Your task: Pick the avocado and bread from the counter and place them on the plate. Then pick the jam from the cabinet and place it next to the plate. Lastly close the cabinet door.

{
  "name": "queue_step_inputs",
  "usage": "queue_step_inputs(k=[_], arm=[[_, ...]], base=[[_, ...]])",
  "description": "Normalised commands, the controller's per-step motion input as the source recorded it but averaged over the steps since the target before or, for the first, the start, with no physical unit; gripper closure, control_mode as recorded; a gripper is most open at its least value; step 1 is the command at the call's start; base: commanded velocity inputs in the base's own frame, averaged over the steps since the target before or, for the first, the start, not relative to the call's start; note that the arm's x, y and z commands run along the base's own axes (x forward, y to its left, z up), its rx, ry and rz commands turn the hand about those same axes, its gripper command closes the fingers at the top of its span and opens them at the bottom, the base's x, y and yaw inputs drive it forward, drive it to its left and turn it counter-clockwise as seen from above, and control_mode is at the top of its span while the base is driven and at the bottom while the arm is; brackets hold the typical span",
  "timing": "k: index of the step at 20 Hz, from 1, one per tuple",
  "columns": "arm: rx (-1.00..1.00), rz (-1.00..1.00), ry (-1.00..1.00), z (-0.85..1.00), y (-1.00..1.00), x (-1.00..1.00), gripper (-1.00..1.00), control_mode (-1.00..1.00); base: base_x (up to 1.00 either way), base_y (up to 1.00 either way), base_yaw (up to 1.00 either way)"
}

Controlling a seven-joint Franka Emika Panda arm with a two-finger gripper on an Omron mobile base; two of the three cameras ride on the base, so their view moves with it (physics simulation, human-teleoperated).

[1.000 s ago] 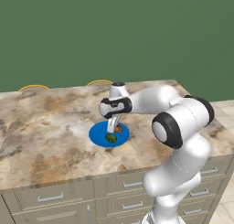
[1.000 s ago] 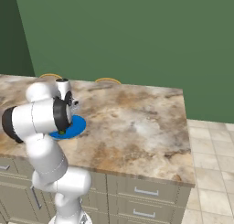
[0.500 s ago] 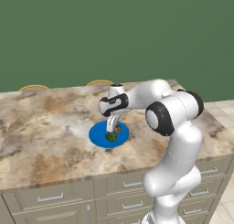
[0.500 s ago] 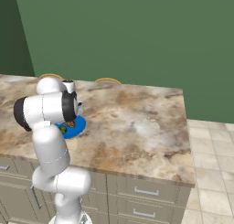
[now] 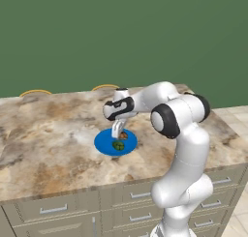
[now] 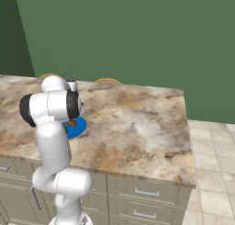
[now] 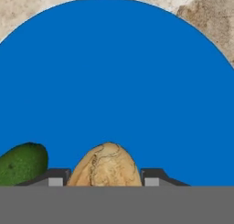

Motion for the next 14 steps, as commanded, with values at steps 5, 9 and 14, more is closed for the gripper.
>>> queue_step_inputs(k=[5,9,14], arm=[[0.00,0.00,0.00,0.00,0.05,0.00,-1.00,-1.00],[0.01,0.00,-0.01,0.00,0.00,-0.02,-1.00,-1.00],[0.04,0.00,-0.07,0.11,0.00,-0.21,-1.00,-1.00]], base=[[0.00,0.00,0.00],[0.00,0.00,0.00],[0.00,0.00,0.00]])
